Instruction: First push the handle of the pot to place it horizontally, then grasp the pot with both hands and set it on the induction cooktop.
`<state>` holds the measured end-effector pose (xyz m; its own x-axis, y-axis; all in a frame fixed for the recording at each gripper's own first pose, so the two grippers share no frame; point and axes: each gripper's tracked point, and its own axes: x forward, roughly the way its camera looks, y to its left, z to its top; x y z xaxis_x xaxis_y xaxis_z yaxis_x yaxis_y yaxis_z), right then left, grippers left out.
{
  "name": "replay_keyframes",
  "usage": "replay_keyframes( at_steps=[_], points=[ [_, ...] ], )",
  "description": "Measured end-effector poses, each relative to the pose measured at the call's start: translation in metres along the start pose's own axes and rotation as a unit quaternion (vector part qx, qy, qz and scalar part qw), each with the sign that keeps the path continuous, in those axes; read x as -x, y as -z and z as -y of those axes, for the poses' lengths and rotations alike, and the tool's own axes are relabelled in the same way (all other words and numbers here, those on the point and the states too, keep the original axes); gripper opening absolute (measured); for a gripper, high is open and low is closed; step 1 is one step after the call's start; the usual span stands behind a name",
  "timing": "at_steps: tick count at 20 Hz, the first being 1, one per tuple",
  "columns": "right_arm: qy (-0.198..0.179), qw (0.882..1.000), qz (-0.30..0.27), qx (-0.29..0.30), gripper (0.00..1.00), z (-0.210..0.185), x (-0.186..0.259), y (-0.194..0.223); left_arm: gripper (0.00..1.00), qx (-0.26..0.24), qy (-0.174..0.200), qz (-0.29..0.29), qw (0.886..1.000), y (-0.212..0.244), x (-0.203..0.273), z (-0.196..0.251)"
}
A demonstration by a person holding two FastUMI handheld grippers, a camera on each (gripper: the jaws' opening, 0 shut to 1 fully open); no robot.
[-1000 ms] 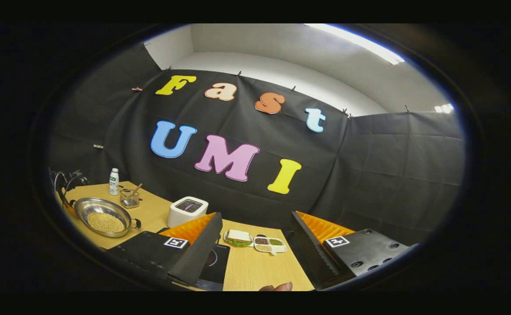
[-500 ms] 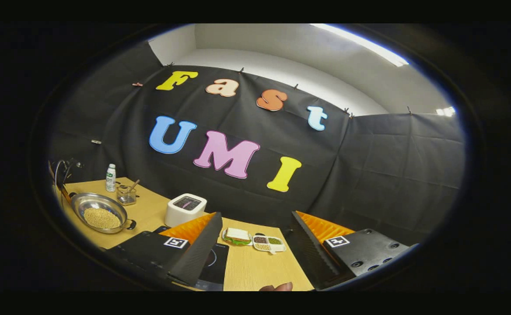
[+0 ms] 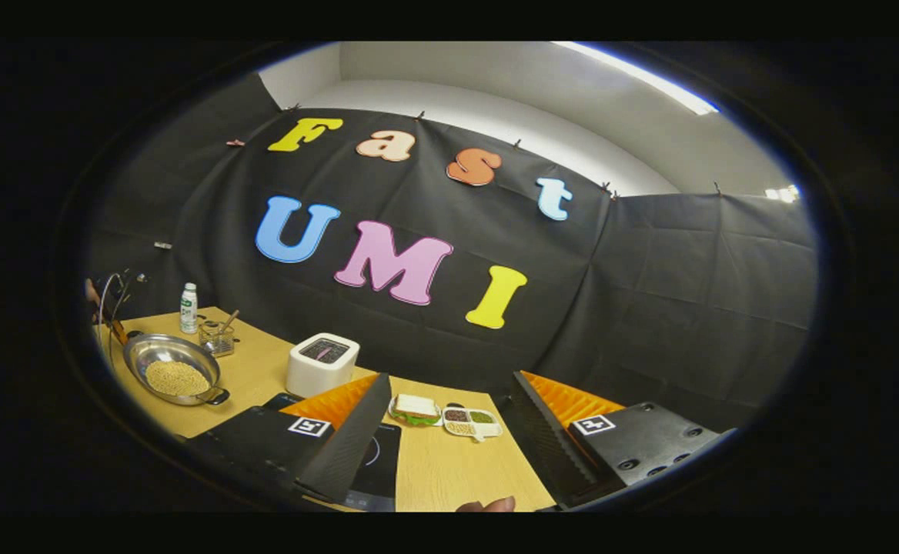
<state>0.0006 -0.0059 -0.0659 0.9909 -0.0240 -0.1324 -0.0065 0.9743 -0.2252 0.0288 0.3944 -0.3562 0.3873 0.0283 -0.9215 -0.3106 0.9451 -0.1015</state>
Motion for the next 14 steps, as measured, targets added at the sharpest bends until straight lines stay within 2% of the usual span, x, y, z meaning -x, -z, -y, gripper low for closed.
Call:
replay_keyframes(
  at_steps=[5,12,13,14],
  points=[
    [-0.005,1.000,-0.007,0.000,0.98,-0.007,-0.003,0.003,0.05,-0.012,-0.010,-0.003,1.000,-0.009,-0.003,-0.002],
    [-0.023,1.000,-0.015,-0.003,0.98,-0.029,-0.009,0.007,0.07,-0.009,-0.029,0.028,0.999,-0.011,0.009,-0.012],
    [-0.026,0.999,-0.018,-0.005,0.98,-0.034,-0.011,0.008,0.10,-0.011,-0.025,0.033,0.999,-0.009,0.011,-0.012],
    [-0.031,0.999,-0.020,-0.009,0.98,-0.040,-0.012,0.008,0.22,-0.012,-0.022,0.038,0.999,-0.009,0.015,-0.012]
  ],
)
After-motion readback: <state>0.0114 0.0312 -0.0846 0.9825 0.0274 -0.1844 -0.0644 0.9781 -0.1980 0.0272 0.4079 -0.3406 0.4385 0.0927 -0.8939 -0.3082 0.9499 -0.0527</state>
